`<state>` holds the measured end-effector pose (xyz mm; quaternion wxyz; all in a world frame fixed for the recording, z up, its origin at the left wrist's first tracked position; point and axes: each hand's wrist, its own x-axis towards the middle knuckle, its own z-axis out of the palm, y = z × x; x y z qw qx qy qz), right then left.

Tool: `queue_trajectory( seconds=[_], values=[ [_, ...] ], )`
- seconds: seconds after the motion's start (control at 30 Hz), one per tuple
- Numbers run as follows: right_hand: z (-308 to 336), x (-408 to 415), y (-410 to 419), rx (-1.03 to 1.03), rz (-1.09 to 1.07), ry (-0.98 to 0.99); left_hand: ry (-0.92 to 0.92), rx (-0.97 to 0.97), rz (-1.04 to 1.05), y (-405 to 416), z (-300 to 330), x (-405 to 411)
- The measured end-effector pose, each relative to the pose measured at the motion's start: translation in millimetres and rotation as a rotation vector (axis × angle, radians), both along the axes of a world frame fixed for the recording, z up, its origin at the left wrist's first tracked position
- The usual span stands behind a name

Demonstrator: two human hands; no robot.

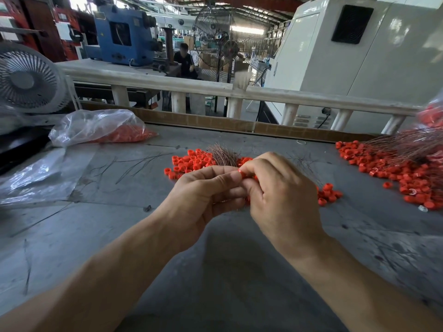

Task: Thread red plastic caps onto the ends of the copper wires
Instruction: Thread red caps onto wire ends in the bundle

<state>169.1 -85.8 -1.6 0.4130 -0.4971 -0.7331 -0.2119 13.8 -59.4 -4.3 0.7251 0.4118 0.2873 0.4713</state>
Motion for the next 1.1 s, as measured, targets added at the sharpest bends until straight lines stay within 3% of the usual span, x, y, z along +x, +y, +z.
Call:
queue_trajectory(
  seconds=[0.4,0.63,0.83,1.1],
  values=[
    [2.1,9.2,5.7,0.008,0.073,0.013,0.125,0.029,-0.026,1.4,-2.7,-1.5],
    [2.8,10.7,5.3,-0.111,0.106,-0.024,0.100,0.047,0.018,1.9,-1.3,-3.8],
    [2.4,11.0,4.4,-0.188,0.172,0.068,0.119,0.064,0.048,4.4,-2.7,-5.5],
    [-1.0,9.9,5.0,-0.093,0.153,0.016,0.092,0.073,0.015,6.0,-1.2,-6.0]
  ],
)
